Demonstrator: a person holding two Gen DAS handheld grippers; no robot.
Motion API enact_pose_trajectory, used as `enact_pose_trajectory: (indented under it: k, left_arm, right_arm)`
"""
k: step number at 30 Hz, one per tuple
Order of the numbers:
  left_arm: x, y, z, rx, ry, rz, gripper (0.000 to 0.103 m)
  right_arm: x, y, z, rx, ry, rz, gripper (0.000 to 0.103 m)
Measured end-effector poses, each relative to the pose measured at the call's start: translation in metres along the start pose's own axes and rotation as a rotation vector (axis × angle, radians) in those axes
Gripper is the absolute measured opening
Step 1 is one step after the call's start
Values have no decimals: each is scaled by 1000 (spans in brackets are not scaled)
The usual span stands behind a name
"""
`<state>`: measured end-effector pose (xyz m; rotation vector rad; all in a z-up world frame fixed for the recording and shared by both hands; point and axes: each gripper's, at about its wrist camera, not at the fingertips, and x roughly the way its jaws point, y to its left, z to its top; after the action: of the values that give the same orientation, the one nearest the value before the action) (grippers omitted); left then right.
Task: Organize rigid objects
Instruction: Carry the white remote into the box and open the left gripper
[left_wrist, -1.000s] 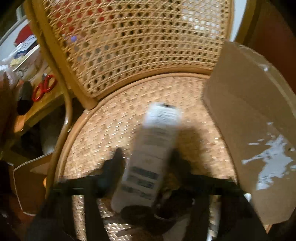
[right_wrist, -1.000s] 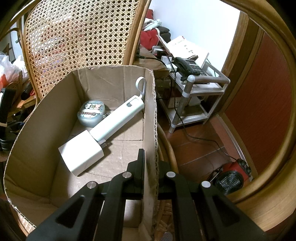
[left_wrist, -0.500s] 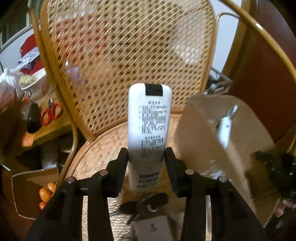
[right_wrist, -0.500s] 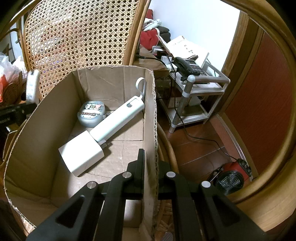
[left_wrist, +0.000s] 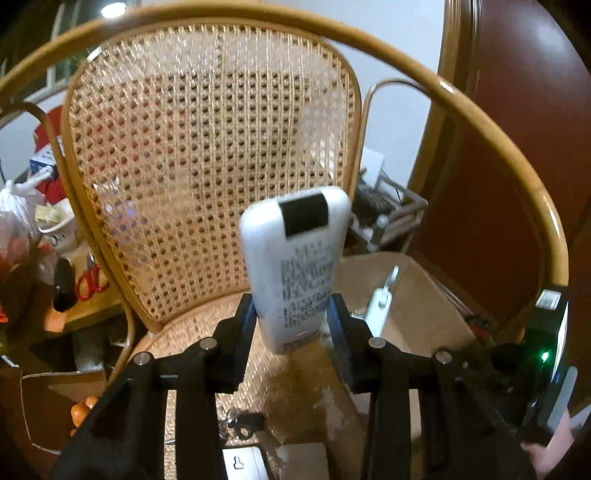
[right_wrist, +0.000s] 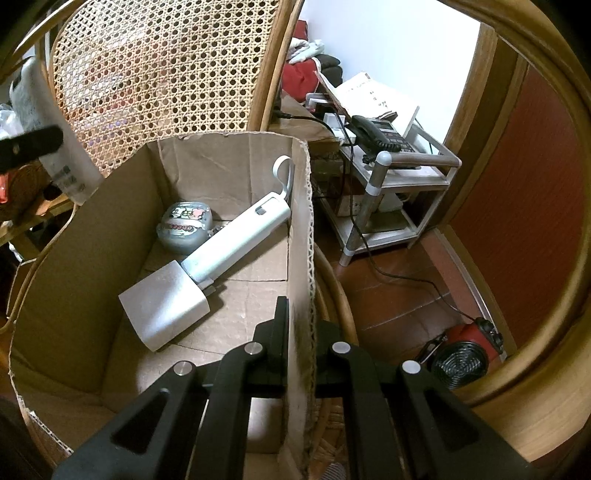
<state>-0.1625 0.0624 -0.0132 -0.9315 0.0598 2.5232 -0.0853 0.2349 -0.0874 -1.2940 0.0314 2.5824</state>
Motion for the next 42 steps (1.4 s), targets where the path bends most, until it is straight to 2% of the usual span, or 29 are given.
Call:
enact_pose_trajectory:
  k: [2, 5, 11, 18, 28, 29, 31, 32, 33, 42]
  left_arm:
    - [-6, -4, 4, 6, -19, 5, 37]
    - [-15, -6, 10, -25, -40, -70, 37]
    - [-2, -35, 3, 7, 10, -134, 37]
    - [28, -62, -20, 61, 88, -142, 38]
    - [44, -65, -36, 66, 149, -127, 38]
    - [44, -65, -35, 68, 144, -126, 40]
    - [43, -64, -37, 75, 129, -111, 58]
    - [39, -65, -37, 80, 108, -106, 72]
    - [37, -66, -36, 85, 96, -106, 77]
    - [24, -55, -28, 66, 61, -98, 77]
  right_arm:
    - [-1, 1, 0, -5, -2, 1, 9]
    - [0, 0, 0, -9, -3, 1, 9]
    - [-1, 0, 1, -10, -3, 1, 9]
    - [-1, 1, 1, -10, -3, 2, 9]
    - [-1, 0, 1, -8, -3, 2, 9]
    - [-2, 1, 1, -9, -5, 3, 9]
    - [-2, 1, 2, -12, -4, 1, 9]
    - [-2, 0, 2, -10, -3, 3, 9]
    - [-2, 0, 2, -10, -3, 4, 9]
    - [-4, 1, 3, -18, -6, -1, 9]
